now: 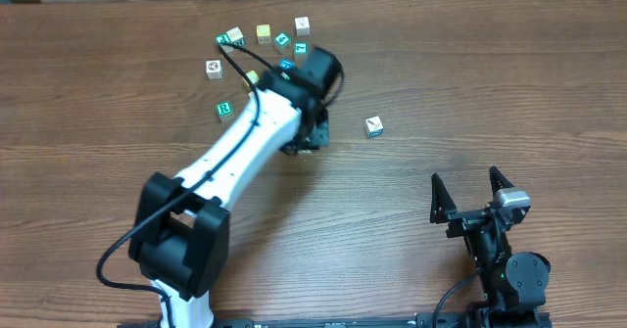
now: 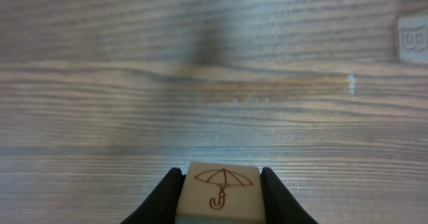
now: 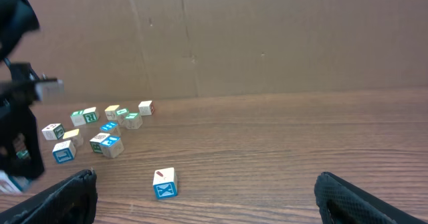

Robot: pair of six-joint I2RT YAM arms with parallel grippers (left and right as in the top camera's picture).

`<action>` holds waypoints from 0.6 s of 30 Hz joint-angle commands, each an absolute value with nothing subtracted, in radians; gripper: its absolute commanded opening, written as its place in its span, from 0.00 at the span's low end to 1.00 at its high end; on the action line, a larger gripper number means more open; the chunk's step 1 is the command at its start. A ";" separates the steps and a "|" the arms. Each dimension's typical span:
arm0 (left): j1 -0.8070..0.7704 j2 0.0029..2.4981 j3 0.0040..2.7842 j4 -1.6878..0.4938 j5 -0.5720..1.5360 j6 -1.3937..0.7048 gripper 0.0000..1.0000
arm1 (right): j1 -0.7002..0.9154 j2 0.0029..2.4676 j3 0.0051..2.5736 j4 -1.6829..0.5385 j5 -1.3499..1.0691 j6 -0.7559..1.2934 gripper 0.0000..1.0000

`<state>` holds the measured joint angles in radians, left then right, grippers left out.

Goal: Form a horizontal line
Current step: 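Carry the umbrella block rightward and lower it onto the table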

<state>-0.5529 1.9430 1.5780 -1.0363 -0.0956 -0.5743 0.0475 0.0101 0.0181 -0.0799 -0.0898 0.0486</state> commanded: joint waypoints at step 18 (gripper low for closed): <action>-0.556 1.930 1.338 -0.723 -0.236 -0.670 0.17 | 0.044 0.003 0.008 -0.076 -0.091 0.051 1.00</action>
<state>-0.5602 1.9430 1.3426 -0.7341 -0.2188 -0.6567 0.0475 0.0101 0.0181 -0.0799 -0.0898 0.0486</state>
